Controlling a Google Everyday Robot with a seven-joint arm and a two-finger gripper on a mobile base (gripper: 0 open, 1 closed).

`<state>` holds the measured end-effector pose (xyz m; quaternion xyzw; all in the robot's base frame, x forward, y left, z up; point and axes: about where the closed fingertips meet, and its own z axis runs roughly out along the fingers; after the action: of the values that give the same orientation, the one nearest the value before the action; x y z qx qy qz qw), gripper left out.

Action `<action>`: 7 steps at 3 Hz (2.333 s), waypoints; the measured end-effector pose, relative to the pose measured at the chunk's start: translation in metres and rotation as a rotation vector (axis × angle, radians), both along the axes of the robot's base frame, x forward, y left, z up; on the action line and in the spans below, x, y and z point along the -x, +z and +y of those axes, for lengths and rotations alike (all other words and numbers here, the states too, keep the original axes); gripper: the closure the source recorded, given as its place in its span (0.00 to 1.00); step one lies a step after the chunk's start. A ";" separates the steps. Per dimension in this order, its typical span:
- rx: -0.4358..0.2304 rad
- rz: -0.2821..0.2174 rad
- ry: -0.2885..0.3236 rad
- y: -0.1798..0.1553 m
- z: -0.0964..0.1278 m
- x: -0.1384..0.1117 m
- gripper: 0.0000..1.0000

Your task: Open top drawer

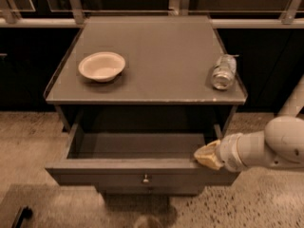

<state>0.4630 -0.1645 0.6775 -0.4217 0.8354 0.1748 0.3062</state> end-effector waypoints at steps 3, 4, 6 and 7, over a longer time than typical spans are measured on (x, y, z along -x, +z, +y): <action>-0.055 -0.026 -0.018 0.042 -0.013 0.074 1.00; -0.052 -0.067 -0.048 0.046 -0.034 0.085 0.81; -0.052 -0.067 -0.048 0.046 -0.034 0.085 0.34; -0.052 -0.067 -0.048 0.046 -0.034 0.085 0.11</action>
Offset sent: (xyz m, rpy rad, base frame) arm -0.1317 -0.0073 0.0242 0.0548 0.1077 0.0330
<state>0.3776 -0.1987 0.7238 -0.3989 0.8299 0.1748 0.3488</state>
